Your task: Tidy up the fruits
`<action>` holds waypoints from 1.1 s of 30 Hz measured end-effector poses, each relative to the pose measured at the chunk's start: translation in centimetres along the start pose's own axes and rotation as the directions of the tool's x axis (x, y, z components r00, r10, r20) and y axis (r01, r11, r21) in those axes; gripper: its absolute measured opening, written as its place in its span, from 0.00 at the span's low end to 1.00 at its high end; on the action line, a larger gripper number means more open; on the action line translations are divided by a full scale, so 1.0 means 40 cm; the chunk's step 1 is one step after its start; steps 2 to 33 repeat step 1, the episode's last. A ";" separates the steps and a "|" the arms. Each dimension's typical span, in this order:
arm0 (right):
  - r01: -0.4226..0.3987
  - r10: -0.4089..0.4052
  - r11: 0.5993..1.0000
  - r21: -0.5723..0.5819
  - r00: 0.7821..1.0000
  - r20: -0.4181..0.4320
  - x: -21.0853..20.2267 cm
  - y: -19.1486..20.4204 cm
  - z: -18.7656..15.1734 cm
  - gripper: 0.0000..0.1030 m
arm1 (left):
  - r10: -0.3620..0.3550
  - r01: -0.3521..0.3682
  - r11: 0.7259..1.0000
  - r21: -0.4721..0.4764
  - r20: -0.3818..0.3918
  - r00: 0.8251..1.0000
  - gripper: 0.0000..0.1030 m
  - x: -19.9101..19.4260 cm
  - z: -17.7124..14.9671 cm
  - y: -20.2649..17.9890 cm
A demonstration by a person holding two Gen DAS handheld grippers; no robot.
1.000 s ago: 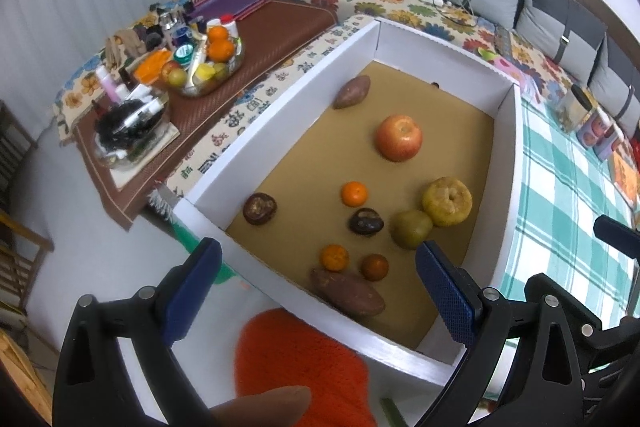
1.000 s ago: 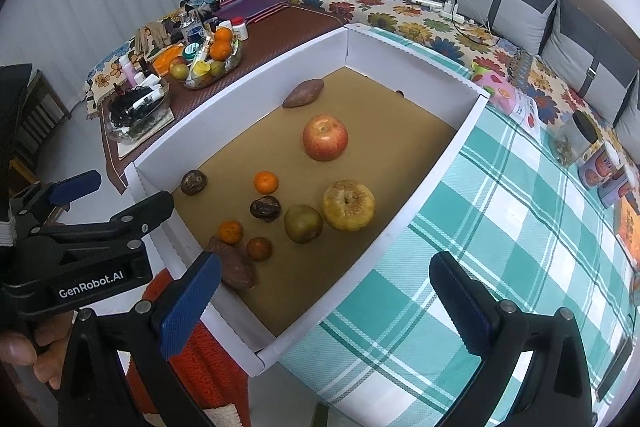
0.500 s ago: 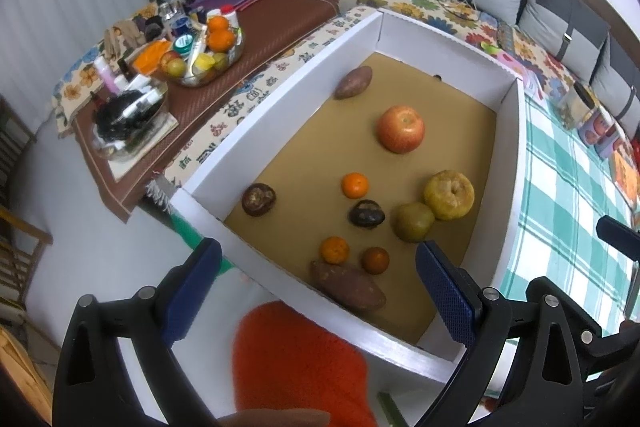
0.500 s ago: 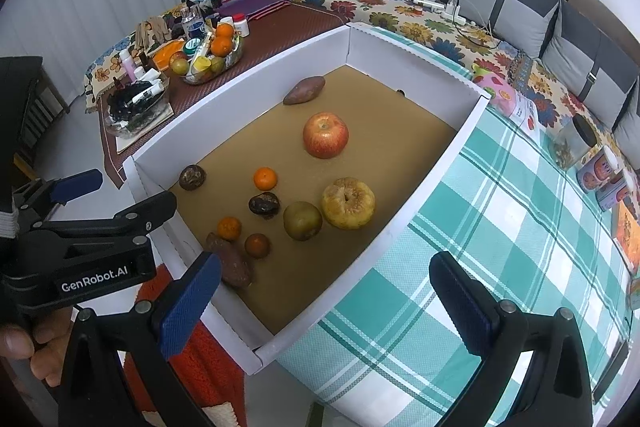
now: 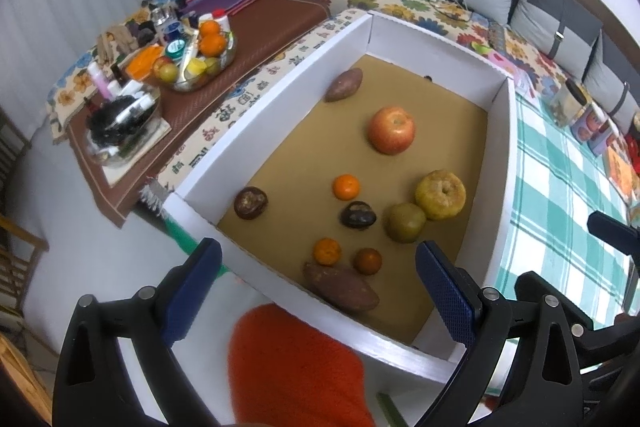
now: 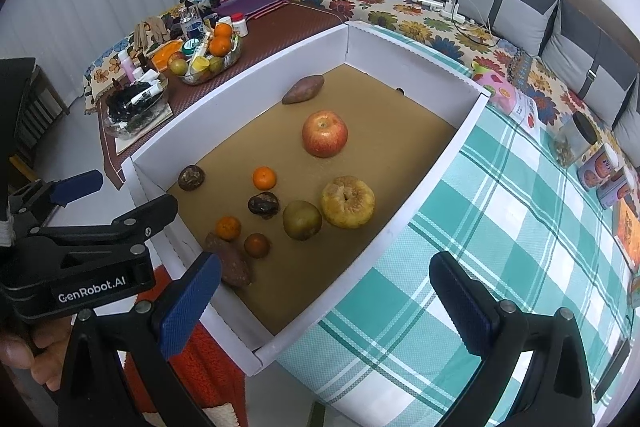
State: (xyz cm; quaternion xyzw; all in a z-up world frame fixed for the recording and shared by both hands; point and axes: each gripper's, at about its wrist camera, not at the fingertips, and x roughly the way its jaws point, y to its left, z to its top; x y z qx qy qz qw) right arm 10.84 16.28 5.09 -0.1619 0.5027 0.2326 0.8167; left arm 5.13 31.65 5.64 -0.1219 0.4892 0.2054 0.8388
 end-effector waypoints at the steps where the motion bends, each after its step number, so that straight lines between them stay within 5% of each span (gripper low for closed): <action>1: -0.002 0.002 1.000 0.001 1.000 -0.001 0.001 0.000 0.001 1.00 | 0.005 -0.005 1.000 0.004 0.005 1.000 0.96 -0.003 0.000 -0.001; 33: -0.002 0.002 1.000 0.001 1.000 -0.001 0.001 0.000 0.001 1.00 | 0.005 -0.005 1.000 0.004 0.005 1.000 0.96 -0.003 0.000 -0.001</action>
